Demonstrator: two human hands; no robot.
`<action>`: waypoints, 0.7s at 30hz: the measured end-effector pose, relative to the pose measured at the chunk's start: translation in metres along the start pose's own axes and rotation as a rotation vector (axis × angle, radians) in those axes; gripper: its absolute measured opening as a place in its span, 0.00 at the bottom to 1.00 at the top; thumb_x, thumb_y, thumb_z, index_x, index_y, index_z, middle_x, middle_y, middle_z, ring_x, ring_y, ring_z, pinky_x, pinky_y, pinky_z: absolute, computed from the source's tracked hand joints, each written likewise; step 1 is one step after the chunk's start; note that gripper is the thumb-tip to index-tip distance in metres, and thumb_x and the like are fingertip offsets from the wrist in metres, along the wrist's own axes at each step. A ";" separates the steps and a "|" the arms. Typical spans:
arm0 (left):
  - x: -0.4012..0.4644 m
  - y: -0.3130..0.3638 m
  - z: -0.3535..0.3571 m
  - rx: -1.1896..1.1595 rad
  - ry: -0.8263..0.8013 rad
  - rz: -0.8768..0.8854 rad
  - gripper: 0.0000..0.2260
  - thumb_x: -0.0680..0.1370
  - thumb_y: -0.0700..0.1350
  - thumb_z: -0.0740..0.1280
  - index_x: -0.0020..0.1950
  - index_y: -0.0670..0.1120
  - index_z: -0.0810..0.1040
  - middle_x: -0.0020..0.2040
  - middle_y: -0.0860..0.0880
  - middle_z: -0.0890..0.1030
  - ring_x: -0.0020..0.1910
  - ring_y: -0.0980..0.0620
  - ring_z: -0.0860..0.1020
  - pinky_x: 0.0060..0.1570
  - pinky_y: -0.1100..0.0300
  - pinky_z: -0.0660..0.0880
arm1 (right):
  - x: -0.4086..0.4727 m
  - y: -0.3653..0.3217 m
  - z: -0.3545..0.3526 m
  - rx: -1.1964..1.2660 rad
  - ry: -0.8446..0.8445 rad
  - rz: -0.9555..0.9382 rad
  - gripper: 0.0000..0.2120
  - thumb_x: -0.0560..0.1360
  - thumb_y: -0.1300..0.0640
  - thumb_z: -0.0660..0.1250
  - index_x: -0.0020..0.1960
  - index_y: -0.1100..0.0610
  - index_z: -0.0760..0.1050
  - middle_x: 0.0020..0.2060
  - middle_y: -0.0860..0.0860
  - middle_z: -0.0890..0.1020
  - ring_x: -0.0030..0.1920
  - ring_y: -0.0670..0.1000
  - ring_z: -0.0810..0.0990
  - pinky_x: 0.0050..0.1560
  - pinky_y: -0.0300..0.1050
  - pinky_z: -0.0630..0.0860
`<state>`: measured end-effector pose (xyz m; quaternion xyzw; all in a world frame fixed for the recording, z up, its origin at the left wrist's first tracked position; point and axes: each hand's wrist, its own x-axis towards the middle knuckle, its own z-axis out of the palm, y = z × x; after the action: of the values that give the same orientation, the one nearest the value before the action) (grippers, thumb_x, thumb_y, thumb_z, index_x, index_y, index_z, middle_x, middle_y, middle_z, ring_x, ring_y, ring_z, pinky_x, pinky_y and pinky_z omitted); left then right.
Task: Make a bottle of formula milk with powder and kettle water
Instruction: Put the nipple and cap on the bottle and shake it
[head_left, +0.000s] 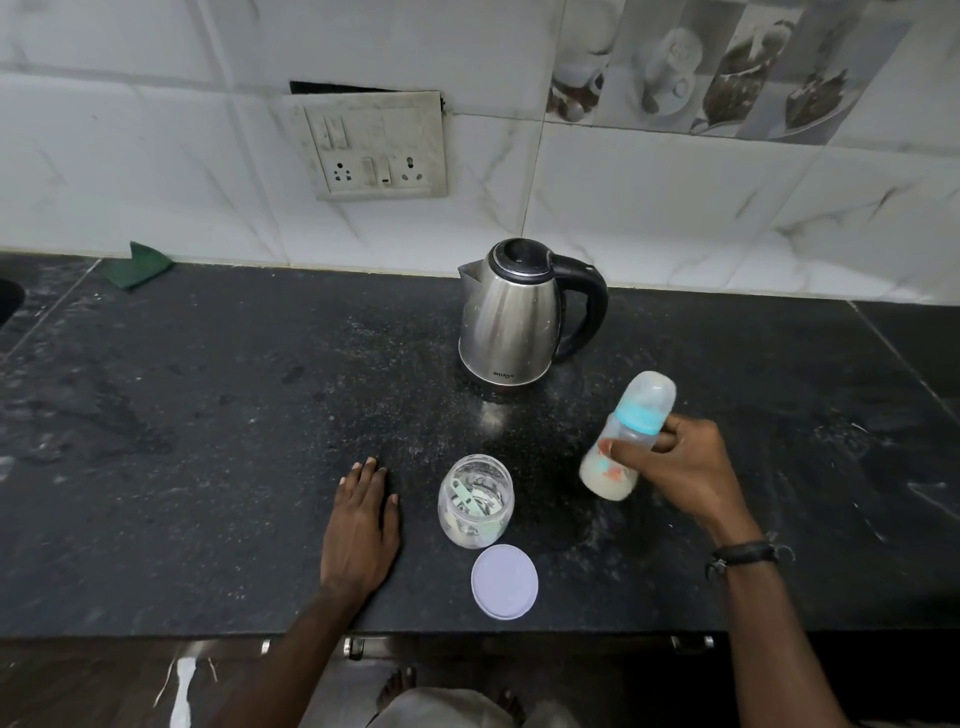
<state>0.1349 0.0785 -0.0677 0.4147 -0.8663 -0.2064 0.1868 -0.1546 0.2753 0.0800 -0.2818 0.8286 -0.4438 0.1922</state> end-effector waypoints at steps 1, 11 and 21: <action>0.000 0.000 0.000 0.000 -0.002 -0.002 0.21 0.80 0.46 0.58 0.68 0.36 0.74 0.72 0.38 0.71 0.73 0.40 0.68 0.74 0.45 0.61 | 0.000 -0.003 -0.001 -0.050 -0.002 0.013 0.17 0.59 0.50 0.83 0.45 0.51 0.83 0.39 0.48 0.87 0.38 0.44 0.85 0.37 0.42 0.80; 0.000 -0.001 0.000 -0.005 -0.001 -0.001 0.21 0.80 0.47 0.57 0.69 0.37 0.74 0.72 0.38 0.71 0.74 0.40 0.67 0.75 0.45 0.61 | -0.002 -0.006 0.005 -0.080 -0.058 0.007 0.20 0.55 0.43 0.80 0.44 0.48 0.83 0.39 0.47 0.87 0.39 0.44 0.86 0.40 0.45 0.82; 0.000 -0.001 0.001 -0.004 -0.016 -0.008 0.22 0.80 0.47 0.57 0.69 0.37 0.73 0.73 0.39 0.70 0.74 0.41 0.66 0.75 0.46 0.60 | -0.002 -0.005 -0.003 0.058 -0.016 -0.009 0.15 0.59 0.52 0.82 0.44 0.49 0.83 0.39 0.46 0.87 0.41 0.45 0.86 0.36 0.37 0.80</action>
<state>0.1350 0.0776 -0.0692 0.4161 -0.8657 -0.2124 0.1797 -0.1535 0.2764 0.0864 -0.2836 0.8126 -0.4661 0.2050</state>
